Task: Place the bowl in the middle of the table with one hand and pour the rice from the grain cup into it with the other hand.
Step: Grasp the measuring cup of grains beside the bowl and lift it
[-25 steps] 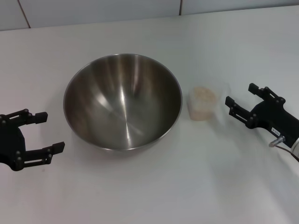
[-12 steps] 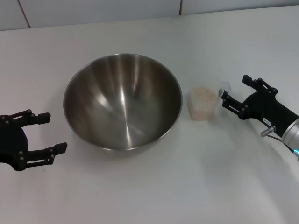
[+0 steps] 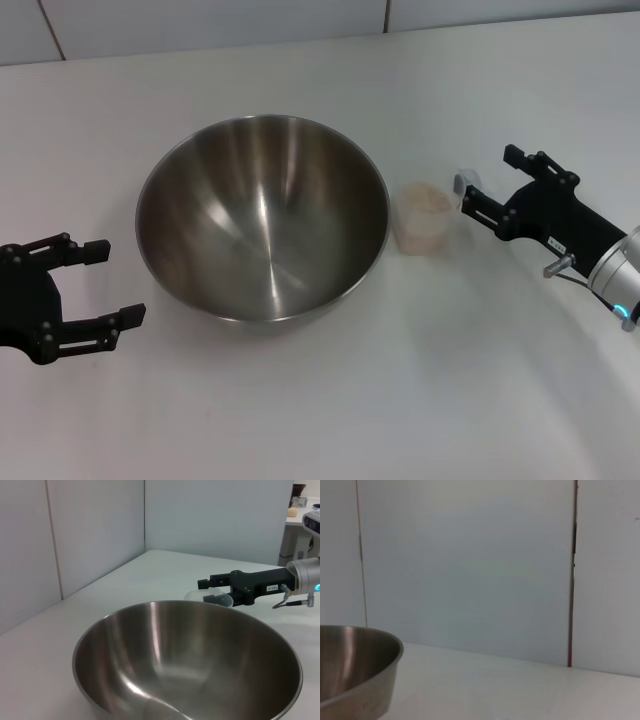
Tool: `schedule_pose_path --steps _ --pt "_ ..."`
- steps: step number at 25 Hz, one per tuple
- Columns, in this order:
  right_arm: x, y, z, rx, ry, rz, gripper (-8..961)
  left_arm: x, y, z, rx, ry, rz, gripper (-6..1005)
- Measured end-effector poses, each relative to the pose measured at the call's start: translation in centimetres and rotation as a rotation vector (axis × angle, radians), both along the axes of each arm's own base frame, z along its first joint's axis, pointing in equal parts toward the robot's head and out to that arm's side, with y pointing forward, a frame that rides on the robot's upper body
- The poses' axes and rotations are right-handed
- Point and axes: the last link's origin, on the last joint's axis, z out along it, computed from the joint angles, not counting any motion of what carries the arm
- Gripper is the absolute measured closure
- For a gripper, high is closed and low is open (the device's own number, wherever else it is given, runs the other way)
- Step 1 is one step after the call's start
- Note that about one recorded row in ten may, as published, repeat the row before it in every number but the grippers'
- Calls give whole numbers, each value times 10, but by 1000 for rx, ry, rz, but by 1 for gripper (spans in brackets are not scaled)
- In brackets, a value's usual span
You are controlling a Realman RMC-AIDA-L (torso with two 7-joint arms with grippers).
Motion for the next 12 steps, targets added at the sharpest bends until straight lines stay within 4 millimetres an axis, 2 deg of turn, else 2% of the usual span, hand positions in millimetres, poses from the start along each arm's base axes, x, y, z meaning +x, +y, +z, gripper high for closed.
schedule_pose_path --steps 4,10,12 --pt "1 0 4 44 23 -18 153 0 0 0 -2 0 0 165" --pt "-1 -4 2 110 -27 -2 282 -1 -1 -1 -7 1 1 165" --pt "-2 -4 0 105 -35 -2 499 -1 -1 -1 -10 6 3 165"
